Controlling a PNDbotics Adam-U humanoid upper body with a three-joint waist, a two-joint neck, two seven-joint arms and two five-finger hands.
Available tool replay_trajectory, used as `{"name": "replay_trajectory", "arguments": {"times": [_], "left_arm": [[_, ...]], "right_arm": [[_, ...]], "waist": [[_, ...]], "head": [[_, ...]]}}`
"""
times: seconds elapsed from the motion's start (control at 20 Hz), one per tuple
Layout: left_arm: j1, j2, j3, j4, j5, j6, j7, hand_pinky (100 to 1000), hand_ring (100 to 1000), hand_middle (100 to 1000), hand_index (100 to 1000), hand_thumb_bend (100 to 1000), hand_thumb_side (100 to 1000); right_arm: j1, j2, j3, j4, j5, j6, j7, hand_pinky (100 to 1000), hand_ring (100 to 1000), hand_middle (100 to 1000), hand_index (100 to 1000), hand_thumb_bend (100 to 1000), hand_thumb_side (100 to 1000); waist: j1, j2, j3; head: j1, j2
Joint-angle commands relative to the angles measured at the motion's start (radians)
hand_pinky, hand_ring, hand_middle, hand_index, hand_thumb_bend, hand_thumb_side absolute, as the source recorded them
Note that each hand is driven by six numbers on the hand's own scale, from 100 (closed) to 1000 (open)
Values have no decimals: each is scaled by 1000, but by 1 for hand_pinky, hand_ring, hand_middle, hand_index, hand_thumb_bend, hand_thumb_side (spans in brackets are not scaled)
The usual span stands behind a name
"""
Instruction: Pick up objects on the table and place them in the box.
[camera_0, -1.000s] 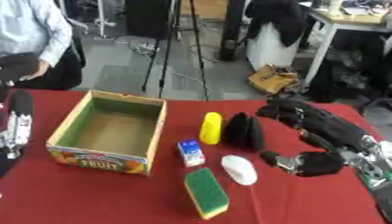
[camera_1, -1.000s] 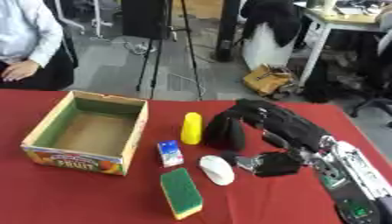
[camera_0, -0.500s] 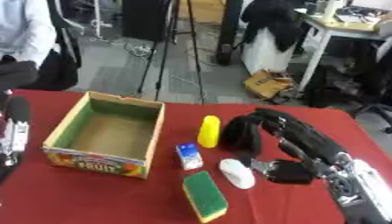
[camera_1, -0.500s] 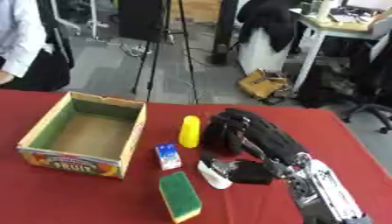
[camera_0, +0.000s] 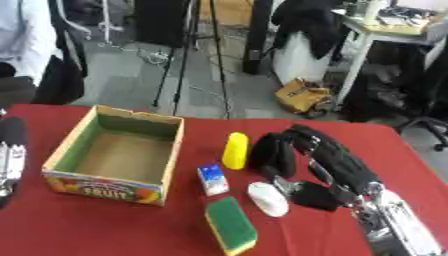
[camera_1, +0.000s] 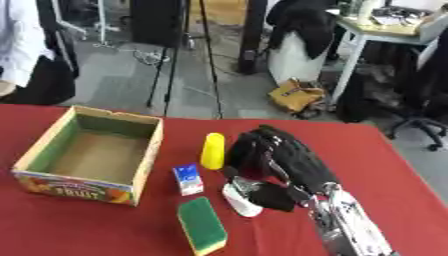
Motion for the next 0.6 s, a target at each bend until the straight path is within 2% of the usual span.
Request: {"name": "replay_trajectory", "arguments": {"times": [0.05, 0.3, 0.35, 0.5, 0.6], "left_arm": [[-5, 5, 5, -18, 0, 4, -4, 913, 830, 794, 795, 100, 727], [-6, 4, 5, -18, 1, 8, -11, 915, 828, 786, 793, 100, 723], [-6, 3, 5, -18, 2, 9, -12, 915, 827, 785, 793, 100, 721], [-5, 3, 5, -18, 2, 11, -18, 916, 827, 784, 792, 100, 720], [-5, 3, 5, -18, 3, 13, -21, 916, 826, 782, 789, 100, 719]], "right_arm": [[-11, 9, -17, 28, 18, 12, -46, 904, 939, 864, 949, 393, 1000], [-13, 28, -21, 85, 9, 2, -67, 902, 943, 875, 978, 471, 1000], [-14, 31, -22, 94, 6, -1, -65, 920, 969, 884, 995, 515, 1000], [-15, 42, -27, 116, -3, -5, -42, 931, 990, 894, 1000, 541, 1000], [-14, 52, -33, 128, -21, 3, -13, 962, 1000, 911, 1000, 597, 1000]], "waist": [[8, -8, 2], [11, -5, 9], [12, -4, 10], [13, -2, 10], [15, 0, 11]], "head": [[-11, -11], [-16, -16], [-16, -18], [-17, -18], [-19, -17]]}}
